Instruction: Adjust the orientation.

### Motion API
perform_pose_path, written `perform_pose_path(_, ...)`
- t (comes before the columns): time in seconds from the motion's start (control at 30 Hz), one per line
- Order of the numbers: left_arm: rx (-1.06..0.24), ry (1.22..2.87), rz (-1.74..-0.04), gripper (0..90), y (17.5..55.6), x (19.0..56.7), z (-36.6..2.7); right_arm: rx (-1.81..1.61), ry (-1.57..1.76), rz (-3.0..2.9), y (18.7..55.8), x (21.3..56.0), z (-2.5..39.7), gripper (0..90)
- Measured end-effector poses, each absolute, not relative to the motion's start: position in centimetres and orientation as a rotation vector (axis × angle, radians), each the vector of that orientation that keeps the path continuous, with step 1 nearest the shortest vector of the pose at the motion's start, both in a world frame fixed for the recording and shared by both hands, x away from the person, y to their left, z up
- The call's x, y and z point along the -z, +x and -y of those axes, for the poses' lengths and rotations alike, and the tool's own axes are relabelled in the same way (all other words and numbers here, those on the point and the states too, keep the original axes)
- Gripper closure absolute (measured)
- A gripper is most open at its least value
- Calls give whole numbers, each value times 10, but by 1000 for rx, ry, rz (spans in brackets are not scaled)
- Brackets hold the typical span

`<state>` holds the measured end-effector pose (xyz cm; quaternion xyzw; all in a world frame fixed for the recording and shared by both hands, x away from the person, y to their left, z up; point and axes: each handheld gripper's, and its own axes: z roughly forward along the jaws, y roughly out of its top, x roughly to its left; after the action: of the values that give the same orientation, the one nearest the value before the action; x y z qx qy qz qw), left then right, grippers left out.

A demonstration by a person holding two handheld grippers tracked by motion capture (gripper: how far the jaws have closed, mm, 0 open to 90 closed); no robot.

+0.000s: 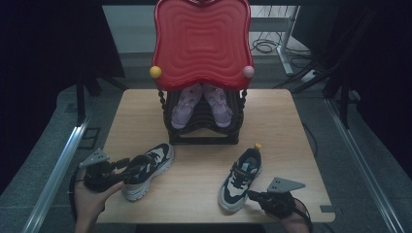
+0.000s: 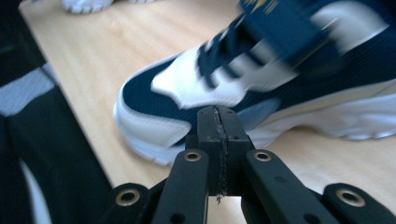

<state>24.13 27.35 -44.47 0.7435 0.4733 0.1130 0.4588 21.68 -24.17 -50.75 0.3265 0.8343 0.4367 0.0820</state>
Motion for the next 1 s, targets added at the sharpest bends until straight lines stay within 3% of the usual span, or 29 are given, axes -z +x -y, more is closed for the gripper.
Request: perform_pose_path(1.0, -272, 1838, -1168, 400, 244, 448, -271, -1279, 887, -2537, 222, 515, 194, 900)
